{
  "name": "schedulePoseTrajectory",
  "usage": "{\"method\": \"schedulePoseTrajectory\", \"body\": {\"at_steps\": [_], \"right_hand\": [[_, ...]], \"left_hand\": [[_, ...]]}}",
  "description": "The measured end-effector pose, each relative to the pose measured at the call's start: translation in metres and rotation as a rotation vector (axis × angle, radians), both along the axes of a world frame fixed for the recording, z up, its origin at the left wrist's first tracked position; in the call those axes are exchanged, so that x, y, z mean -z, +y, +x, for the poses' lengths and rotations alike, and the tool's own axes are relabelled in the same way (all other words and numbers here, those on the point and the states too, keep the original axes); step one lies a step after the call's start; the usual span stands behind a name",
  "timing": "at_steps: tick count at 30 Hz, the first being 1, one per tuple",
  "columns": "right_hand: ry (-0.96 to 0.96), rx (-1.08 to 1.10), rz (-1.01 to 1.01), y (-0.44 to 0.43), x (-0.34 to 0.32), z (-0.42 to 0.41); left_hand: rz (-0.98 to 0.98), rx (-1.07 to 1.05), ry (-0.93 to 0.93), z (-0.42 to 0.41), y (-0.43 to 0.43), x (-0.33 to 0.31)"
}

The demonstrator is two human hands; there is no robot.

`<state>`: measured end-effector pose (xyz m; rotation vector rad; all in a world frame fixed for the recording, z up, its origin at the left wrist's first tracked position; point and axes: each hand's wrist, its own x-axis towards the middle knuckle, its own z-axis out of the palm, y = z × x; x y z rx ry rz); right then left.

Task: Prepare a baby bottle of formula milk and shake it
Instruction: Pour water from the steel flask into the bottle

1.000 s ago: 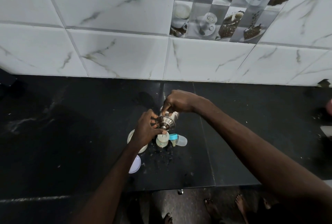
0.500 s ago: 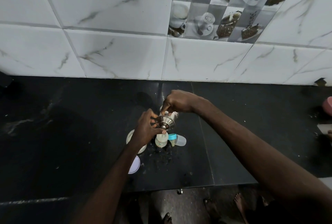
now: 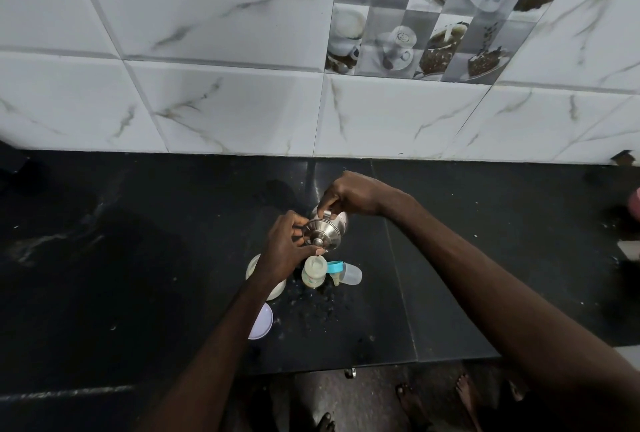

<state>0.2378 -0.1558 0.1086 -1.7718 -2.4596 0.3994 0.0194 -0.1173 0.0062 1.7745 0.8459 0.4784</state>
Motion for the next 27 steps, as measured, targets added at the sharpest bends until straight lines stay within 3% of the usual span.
{"method": "schedulePoseTrajectory", "body": {"at_steps": [10, 19, 27], "right_hand": [[0.229, 0.106, -0.008, -0.012, 0.013, 0.027], [0.481, 0.341, -0.002, -0.030, 0.030, 0.043], [0.917, 0.643, -0.040, -0.037, 0.066, 0.049]], "left_hand": [[-0.027, -0.033, -0.036, 0.010, -0.001, -0.001], [-0.006, -0.037, -0.068, 0.022, 0.005, -0.009], [0.019, -0.024, -0.046, 0.029, 0.022, -0.018]]}}
